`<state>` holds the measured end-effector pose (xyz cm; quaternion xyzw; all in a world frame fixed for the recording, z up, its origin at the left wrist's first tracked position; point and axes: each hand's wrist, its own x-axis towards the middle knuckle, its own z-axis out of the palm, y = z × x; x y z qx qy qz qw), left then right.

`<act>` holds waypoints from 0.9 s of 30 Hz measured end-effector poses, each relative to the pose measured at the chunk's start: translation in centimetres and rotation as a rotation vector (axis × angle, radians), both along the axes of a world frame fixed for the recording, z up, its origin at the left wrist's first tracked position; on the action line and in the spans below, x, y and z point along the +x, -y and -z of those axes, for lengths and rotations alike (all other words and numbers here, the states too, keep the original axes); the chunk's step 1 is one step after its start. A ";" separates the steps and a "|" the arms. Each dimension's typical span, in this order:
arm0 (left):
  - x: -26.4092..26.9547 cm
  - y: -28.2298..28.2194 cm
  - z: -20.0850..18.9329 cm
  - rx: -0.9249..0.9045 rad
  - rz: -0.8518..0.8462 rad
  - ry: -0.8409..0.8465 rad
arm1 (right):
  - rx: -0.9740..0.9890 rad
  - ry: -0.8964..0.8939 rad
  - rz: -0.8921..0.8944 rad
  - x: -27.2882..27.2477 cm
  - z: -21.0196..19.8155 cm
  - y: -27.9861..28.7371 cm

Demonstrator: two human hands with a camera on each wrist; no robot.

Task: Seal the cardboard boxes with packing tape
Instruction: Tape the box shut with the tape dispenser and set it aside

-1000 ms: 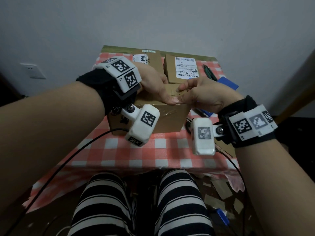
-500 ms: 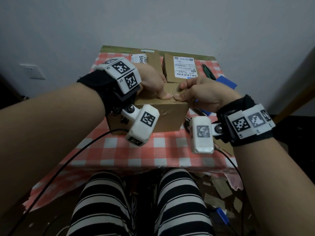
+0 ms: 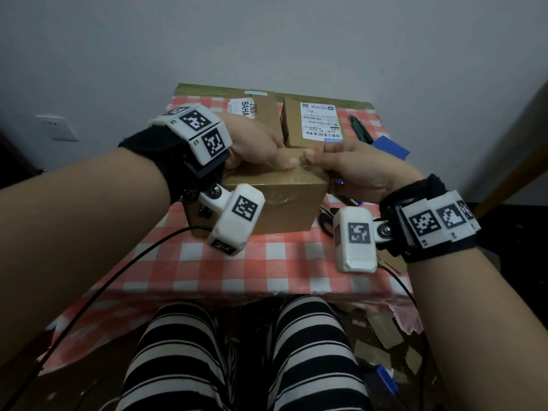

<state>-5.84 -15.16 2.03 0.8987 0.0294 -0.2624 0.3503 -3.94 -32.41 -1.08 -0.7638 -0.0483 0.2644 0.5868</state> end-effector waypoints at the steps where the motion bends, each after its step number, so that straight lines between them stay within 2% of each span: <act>1: 0.0 -0.1 0.0 -0.022 0.008 -0.027 | 0.002 0.001 -0.004 0.1 0.0 0.0; 5: -0.1 -0.1 0.0 -0.076 0.008 -0.116 | -0.060 0.039 -0.033 0.4 0.4 0.0; 15: -0.4 1.6 -0.5 0.084 -0.037 -0.132 | -0.069 0.003 -0.012 0.9 0.1 0.1; 17: -0.3 1.5 -0.3 0.109 -0.018 -0.089 | -0.074 -0.004 -0.006 1.0 0.1 0.1; 21: -0.3 1.3 -0.1 0.197 0.009 0.132 | -0.093 -0.001 0.050 0.8 0.1 0.0; 27: 0.2 1.0 0.4 0.203 0.021 0.162 | -0.130 0.055 0.033 0.5 0.8 -0.4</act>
